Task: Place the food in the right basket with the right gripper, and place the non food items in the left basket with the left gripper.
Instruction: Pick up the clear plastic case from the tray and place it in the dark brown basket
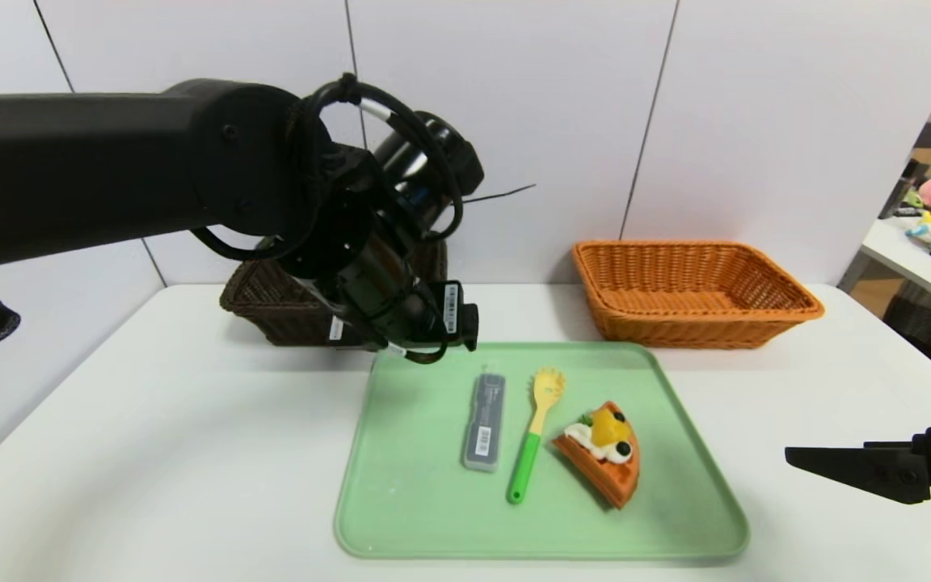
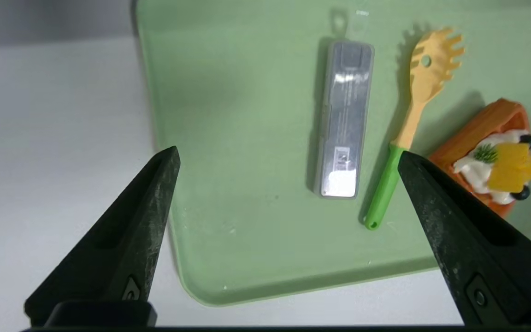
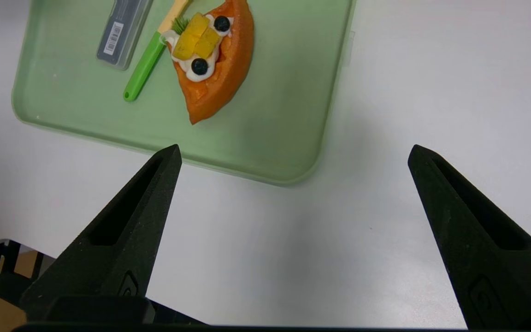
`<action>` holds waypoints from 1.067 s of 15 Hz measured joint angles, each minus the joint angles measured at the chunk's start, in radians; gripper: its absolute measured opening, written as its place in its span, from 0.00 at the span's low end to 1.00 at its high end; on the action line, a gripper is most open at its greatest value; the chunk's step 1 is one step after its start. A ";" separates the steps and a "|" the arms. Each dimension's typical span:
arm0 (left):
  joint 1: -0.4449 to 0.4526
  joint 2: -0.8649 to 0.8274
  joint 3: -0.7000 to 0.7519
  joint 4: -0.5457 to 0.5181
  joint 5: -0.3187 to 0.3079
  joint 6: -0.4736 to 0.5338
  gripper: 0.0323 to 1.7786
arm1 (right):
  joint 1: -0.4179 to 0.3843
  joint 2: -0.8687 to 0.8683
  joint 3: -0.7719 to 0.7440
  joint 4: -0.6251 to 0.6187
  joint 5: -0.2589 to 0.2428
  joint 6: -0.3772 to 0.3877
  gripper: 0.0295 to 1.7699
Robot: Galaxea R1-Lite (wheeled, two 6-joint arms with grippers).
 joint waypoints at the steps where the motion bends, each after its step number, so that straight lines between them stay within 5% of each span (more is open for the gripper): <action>1: -0.012 0.008 0.020 0.000 0.001 -0.005 0.95 | 0.000 -0.004 0.001 0.000 0.001 0.000 0.96; 9: -0.086 0.137 0.070 -0.061 0.096 -0.011 0.95 | 0.001 -0.050 0.017 0.001 0.003 0.000 0.96; 16: -0.091 0.205 0.036 -0.109 0.090 -0.024 0.95 | 0.000 -0.064 0.021 0.001 0.007 -0.001 0.96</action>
